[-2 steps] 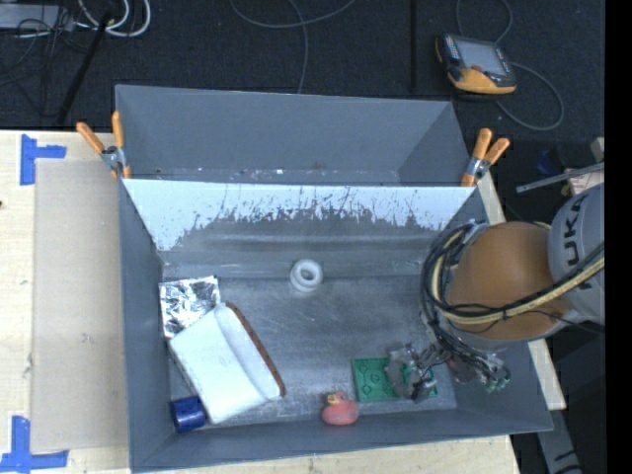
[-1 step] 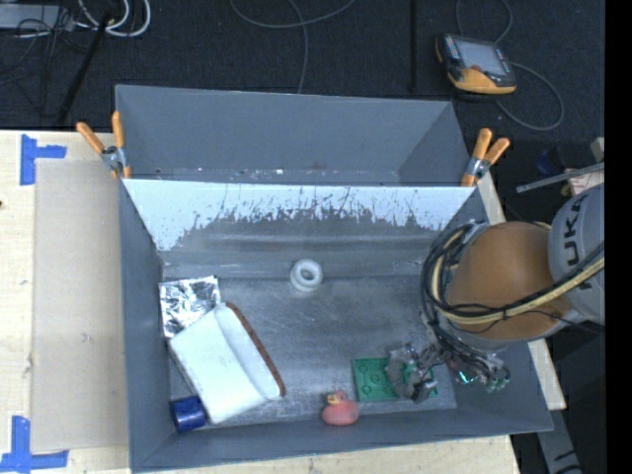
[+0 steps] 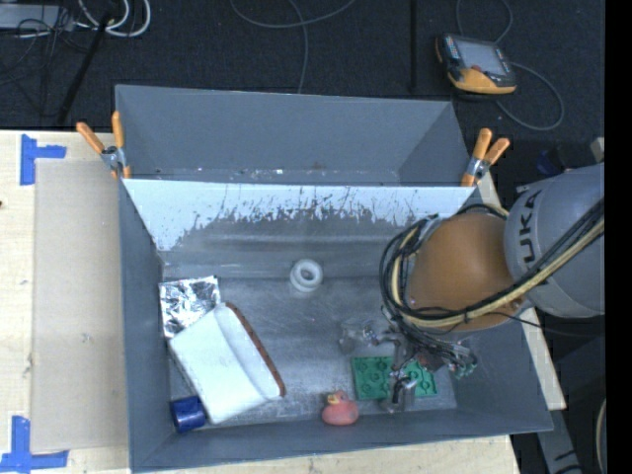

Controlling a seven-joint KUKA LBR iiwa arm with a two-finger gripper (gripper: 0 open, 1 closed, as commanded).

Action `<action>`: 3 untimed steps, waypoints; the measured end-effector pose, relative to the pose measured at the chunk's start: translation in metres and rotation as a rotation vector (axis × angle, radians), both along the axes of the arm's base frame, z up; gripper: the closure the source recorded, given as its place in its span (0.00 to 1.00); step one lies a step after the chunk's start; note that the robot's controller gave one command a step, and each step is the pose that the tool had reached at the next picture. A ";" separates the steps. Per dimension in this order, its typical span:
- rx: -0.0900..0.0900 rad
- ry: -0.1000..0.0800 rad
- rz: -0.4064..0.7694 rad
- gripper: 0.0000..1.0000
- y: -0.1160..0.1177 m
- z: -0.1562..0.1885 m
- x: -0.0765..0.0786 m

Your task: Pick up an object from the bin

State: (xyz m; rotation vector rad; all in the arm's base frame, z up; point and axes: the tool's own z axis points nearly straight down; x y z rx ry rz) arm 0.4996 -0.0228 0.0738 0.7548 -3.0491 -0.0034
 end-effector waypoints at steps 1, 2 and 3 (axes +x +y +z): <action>-0.001 0.001 -0.002 1.00 -0.001 0.000 0.000; -0.002 -0.009 0.104 1.00 0.005 -0.003 -0.011; -0.001 -0.004 0.478 1.00 -0.084 0.107 -0.023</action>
Offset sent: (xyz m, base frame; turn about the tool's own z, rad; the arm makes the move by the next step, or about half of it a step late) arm 0.0000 0.0000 0.0000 0.0000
